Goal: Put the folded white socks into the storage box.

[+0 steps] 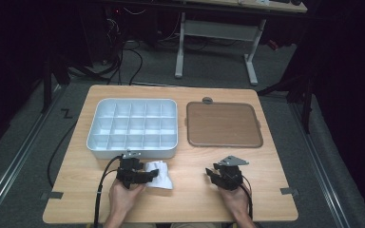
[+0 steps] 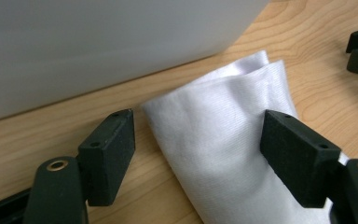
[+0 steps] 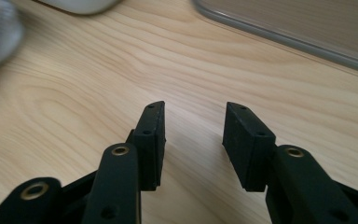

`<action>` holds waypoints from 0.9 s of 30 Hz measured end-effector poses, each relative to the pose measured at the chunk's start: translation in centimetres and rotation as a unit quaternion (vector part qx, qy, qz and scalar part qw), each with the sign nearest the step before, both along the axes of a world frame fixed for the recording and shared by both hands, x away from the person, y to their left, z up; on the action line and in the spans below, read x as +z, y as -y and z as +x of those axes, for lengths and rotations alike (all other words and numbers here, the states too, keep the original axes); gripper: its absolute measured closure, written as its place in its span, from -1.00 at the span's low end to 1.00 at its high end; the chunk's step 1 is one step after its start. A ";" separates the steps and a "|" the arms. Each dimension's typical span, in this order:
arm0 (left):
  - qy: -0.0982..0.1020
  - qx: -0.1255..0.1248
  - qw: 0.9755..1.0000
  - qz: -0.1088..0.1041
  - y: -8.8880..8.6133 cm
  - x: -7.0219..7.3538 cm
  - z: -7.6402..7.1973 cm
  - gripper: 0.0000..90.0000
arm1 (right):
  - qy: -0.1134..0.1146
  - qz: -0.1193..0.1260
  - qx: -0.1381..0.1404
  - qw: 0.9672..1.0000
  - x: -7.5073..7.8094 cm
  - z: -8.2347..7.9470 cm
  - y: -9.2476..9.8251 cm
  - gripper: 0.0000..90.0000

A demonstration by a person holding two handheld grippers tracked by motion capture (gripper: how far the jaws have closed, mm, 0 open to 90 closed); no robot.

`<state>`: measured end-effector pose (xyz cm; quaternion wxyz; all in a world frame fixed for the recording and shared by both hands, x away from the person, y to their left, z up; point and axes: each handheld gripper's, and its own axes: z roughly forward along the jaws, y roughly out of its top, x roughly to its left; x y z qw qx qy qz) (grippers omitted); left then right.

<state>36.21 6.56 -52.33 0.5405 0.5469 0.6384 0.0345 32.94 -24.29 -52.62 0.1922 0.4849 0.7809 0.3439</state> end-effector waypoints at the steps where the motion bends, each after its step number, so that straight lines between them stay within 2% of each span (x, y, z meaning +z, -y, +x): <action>1: -0.003 0.000 1.000 0.001 0.0 -0.1 0.0 -0.38 | 0.000 -0.003 -0.009 1.000 -0.1 -0.1 0.7 0.26; 5: -0.005 -0.007 1.000 0.007 0.3 -0.2 0.0 -0.31 | 0.006 -0.011 -0.043 0.999 -0.3 -0.7 3.1 0.22; 9: 0.003 -0.012 1.000 0.013 0.6 -0.3 -0.1 -0.24 | 0.018 -0.026 -0.069 0.997 -0.4 -1.1 4.9 0.13; 15: 0.002 -0.020 1.000 0.011 0.8 -0.3 -0.1 -0.09 | 0.016 -0.021 -0.096 0.995 -0.5 -1.0 6.9 0.00; 22: -0.007 -0.028 1.000 0.005 0.8 -0.2 0.0 0.03 | 0.016 -0.023 -0.106 0.994 -0.5 -1.0 7.2 -0.05; 27: -0.001 -0.031 1.000 0.004 0.9 -0.1 -0.1 0.12 | 0.016 -0.023 -0.107 0.994 -0.5 -1.0 7.2 -0.06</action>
